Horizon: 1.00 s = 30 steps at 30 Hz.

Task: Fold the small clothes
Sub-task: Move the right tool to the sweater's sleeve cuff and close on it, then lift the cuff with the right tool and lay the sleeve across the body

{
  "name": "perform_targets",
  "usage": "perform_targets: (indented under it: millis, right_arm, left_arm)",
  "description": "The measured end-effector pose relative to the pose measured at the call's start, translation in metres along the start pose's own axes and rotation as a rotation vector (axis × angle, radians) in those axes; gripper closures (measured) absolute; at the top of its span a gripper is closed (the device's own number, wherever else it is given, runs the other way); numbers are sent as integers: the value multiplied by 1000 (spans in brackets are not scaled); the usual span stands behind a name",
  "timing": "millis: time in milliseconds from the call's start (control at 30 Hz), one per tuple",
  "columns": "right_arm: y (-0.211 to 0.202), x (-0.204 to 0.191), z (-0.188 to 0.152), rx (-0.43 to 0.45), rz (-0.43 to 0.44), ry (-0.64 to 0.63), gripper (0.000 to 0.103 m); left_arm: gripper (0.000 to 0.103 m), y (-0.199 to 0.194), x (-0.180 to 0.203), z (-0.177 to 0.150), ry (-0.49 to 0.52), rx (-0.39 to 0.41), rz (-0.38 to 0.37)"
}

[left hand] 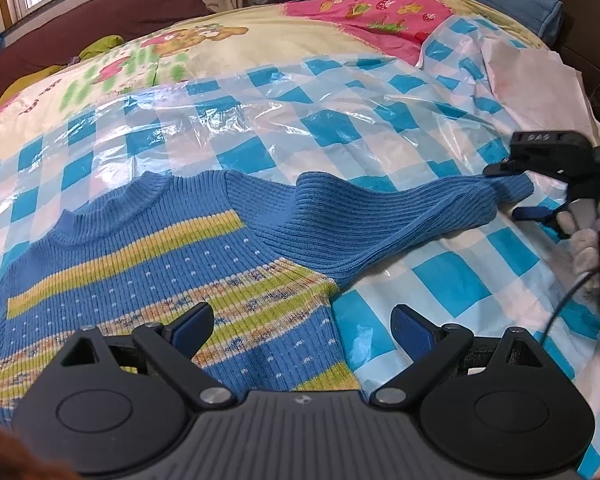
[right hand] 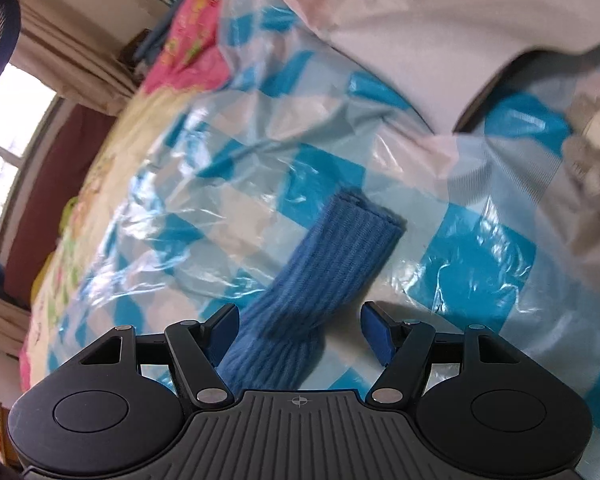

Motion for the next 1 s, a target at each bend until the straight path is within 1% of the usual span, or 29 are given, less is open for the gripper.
perform_targets:
  millis: [67, 133, 167, 200, 233, 333, 433, 500, 600, 700, 800, 900, 1000]
  right_arm:
    - [7, 4, -1, 4, 16, 25, 41]
    - [10, 6, -1, 11, 34, 44, 65]
    - [11, 7, 0, 4, 37, 53, 70]
    - [12, 8, 0, -4, 46, 61, 80]
    - [12, 9, 0, -8, 60, 64, 86]
    - [0, 10, -2, 22, 82, 46, 91]
    - [-20, 7, -1, 64, 128, 29, 91]
    - [-33, -1, 1, 81, 158, 15, 91]
    - [-58, -20, 0, 105, 225, -28, 91]
    - [-83, -49, -7, 117, 303, -95, 91]
    - [-104, -87, -24, 116, 365, -186, 91]
    - [-119, -132, -49, 96, 425, -280, 91]
    - [-130, -181, -83, 72, 472, -395, 91]
  left_arm:
    - [4, 0, 0, -1, 2, -2, -4]
    - [4, 0, 1, -1, 6, -4, -5]
    - [4, 0, 1, -1, 5, -5, -7]
    - [4, 0, 1, -1, 3, -5, -8]
    - [4, -1, 1, -1, 0, -4, -9]
    - [4, -2, 0, -2, -5, -2, -12]
    - [4, -4, -2, -4, -7, 0, -16]
    - [4, -8, -5, -6, -14, 4, -19]
    - [4, -17, -12, -10, -31, 23, -22]
    - [4, -32, -25, -15, -53, 49, -17]
    - [4, -50, -44, -24, -81, 76, 0]
    - [4, -71, -69, -39, -122, 101, 26]
    - [4, -93, -97, -59, -167, 126, 64]
Point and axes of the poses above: each gripper's, at about its wrist camera, not at the fingertips, and y roughly the way its jaws point, x to its right, z to its top, the point moved 1 cm from there along y, roughly the way its jaws point, and after that the axes turned 14 degrees about -z, right-handed, at the moved point
